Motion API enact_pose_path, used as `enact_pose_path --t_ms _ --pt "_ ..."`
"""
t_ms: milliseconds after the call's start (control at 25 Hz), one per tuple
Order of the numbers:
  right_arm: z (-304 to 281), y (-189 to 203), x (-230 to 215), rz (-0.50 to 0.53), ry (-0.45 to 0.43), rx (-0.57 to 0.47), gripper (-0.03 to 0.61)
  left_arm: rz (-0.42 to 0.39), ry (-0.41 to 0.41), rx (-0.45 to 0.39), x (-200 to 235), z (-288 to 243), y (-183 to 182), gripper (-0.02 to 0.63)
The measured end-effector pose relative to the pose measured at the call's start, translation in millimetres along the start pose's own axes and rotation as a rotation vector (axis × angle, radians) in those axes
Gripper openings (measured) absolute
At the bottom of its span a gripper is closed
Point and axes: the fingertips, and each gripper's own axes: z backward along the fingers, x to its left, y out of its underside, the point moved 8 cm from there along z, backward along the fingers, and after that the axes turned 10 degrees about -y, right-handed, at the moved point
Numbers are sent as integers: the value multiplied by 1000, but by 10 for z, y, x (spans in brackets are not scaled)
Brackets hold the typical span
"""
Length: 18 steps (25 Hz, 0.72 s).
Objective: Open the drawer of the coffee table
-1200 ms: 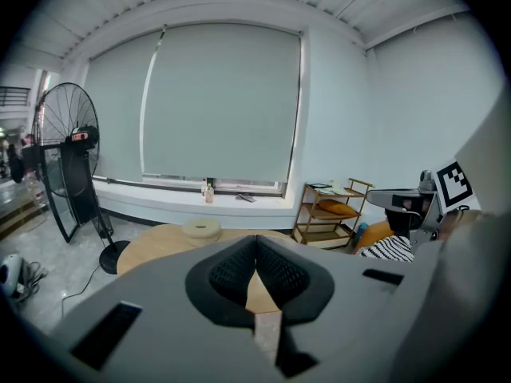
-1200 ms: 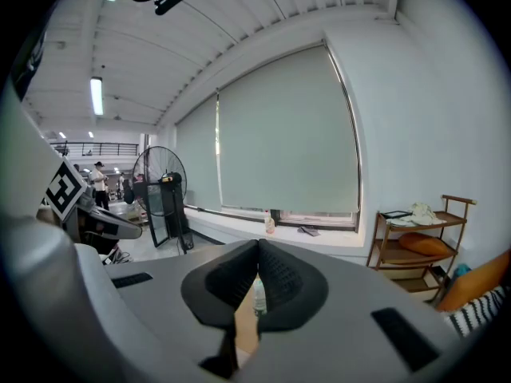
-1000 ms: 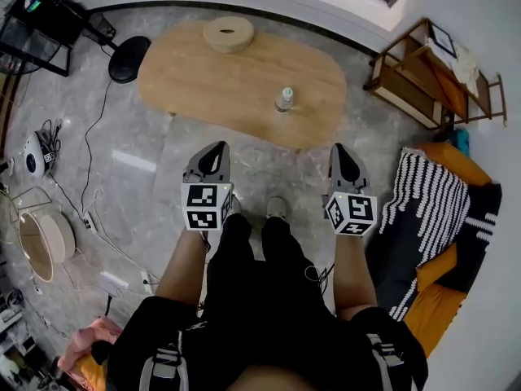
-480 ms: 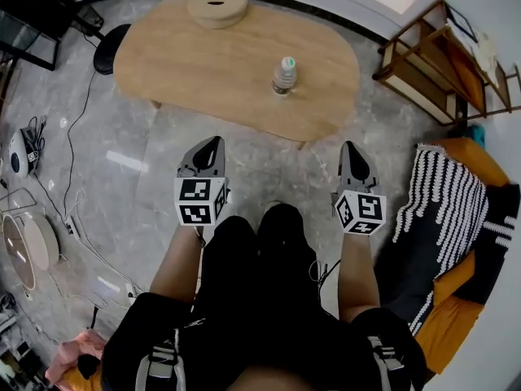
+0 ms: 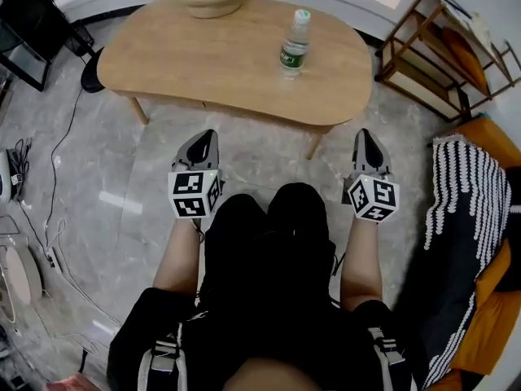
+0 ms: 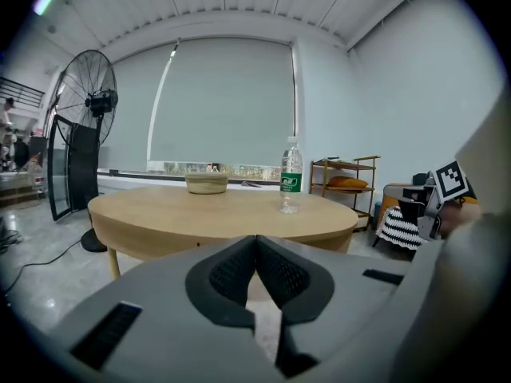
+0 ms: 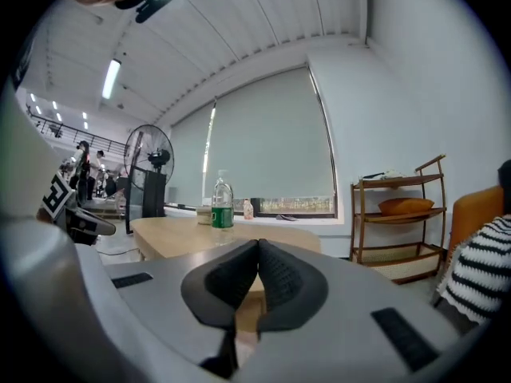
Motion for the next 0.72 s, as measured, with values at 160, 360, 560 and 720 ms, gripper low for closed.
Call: enact_pose_path --t_ms 160,360,560,720 --pt "257 26 101 6 -18 57 15 -5 22 15 0 108 86 21" --pt "403 189 50 5 -91 75 15 26 68 -24 -58 72 228 21" --pt "366 403 -2 -27 -200 101 17 189 236 -35 -42 -25 439 21" --pt "173 604 -76 -94 -282 139 113 591 458 -63 88 -222 697 96"
